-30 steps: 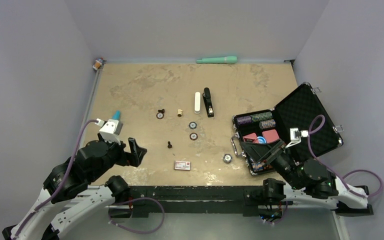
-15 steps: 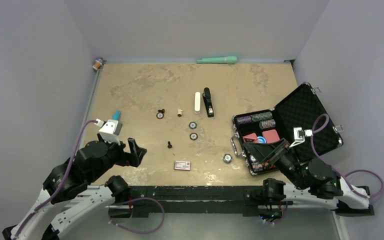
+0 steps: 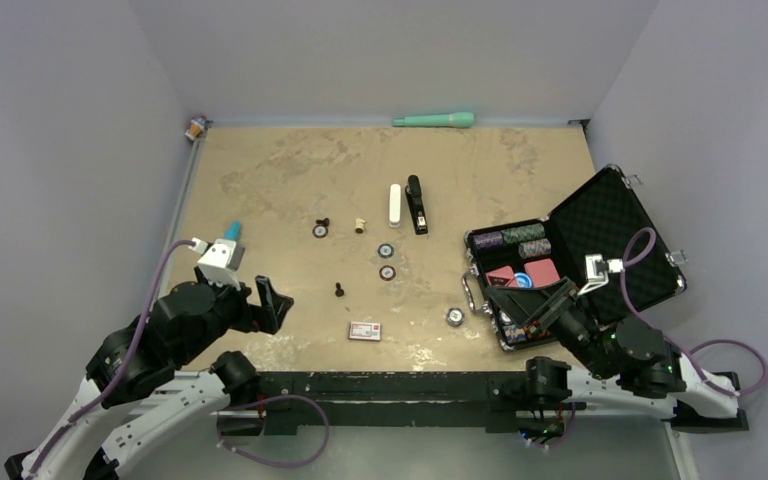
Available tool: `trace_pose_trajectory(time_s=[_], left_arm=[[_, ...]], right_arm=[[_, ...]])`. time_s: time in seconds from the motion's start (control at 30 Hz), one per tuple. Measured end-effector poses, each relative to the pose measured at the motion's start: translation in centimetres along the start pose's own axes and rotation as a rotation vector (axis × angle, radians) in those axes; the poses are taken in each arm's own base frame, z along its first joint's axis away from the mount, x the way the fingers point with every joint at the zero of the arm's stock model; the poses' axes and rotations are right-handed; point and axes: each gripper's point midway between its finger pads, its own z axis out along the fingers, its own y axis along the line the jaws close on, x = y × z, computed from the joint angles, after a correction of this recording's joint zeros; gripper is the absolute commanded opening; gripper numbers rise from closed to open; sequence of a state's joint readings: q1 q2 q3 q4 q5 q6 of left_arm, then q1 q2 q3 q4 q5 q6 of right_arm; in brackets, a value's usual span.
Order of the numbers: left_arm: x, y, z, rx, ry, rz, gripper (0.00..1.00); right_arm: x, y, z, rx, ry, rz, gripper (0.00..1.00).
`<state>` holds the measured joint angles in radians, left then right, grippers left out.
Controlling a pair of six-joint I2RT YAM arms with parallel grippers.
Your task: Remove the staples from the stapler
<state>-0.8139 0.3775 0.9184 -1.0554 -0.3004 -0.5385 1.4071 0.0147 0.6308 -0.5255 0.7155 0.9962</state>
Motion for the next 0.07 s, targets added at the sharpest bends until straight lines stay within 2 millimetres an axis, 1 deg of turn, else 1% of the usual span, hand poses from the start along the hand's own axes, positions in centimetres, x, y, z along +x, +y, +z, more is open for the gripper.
trace_pose_trajectory(time_s=[0.07], left_arm=[[-0.01, 0.01, -0.01, 0.000, -0.001, 0.000, 1.00]], right_arm=[[0.00, 0.01, 0.00, 0.000, 0.000, 0.003, 0.99]])
